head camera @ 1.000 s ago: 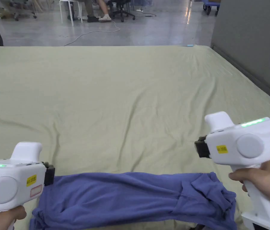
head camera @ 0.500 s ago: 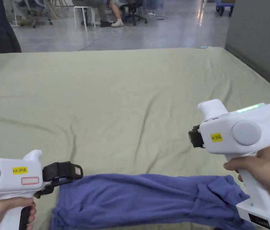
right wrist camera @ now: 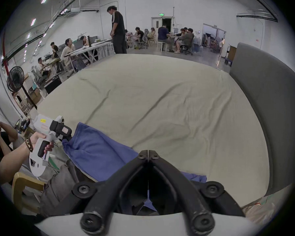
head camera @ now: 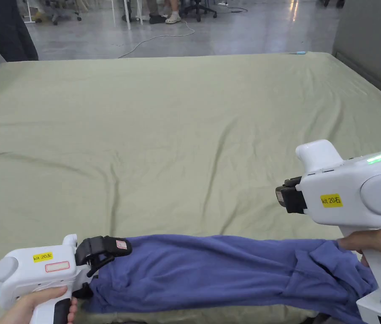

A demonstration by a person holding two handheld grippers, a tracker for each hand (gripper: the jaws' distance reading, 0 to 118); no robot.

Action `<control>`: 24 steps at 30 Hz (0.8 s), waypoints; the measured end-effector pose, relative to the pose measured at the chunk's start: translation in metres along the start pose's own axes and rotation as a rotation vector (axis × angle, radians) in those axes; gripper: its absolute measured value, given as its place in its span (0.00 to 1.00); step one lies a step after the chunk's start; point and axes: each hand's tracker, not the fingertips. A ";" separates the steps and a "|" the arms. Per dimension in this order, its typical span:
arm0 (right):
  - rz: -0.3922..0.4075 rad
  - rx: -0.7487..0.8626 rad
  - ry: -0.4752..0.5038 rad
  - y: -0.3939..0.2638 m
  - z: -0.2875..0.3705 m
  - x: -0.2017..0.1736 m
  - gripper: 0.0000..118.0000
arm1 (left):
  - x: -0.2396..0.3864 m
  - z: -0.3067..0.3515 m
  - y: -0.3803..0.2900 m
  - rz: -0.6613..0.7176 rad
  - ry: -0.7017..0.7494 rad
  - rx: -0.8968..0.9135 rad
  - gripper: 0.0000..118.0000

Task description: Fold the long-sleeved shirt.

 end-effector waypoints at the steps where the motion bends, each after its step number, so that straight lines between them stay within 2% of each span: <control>1: -0.010 0.001 0.003 0.000 0.000 0.000 0.00 | 0.001 -0.004 0.000 -0.008 -0.003 -0.003 1.00; 6: -0.040 -0.002 0.007 -0.003 0.000 0.003 0.00 | 0.002 -0.021 0.000 -0.038 -0.066 0.007 1.00; 9: -0.043 -0.007 -0.004 -0.005 0.002 0.004 0.00 | 0.005 -0.028 0.006 -0.137 0.017 -0.001 1.00; 10: -0.046 -0.007 -0.004 -0.005 0.004 0.004 0.00 | 0.012 -0.027 0.004 -0.205 0.071 -0.010 0.95; 11: -0.049 -0.006 -0.003 -0.006 0.005 0.006 0.00 | 0.021 -0.025 -0.001 -0.277 0.176 -0.006 0.76; 12: -0.052 -0.005 -0.002 -0.006 0.005 0.006 0.00 | 0.027 -0.024 -0.008 -0.336 0.327 0.011 0.29; 13: -0.054 -0.005 -0.003 -0.006 0.005 0.006 0.00 | 0.023 -0.024 -0.009 -0.347 0.428 0.001 0.03; 14: -0.056 -0.006 -0.005 -0.006 0.005 0.007 0.00 | 0.019 -0.019 -0.006 -0.274 0.294 -0.007 0.03; 15: -0.058 -0.006 -0.011 -0.007 0.005 0.008 0.00 | 0.019 -0.015 -0.005 -0.280 0.242 0.026 0.03; 17: -0.057 -0.002 -0.031 -0.007 0.004 0.009 0.00 | 0.022 -0.007 -0.006 -0.313 0.302 0.113 0.03; 20: -0.061 -0.002 -0.064 -0.006 0.001 0.010 0.00 | 0.017 0.010 -0.004 -0.256 0.258 0.143 0.03; 24: -0.072 -0.008 -0.076 -0.007 -0.003 0.013 0.00 | 0.020 0.032 -0.007 -0.318 0.276 0.167 0.03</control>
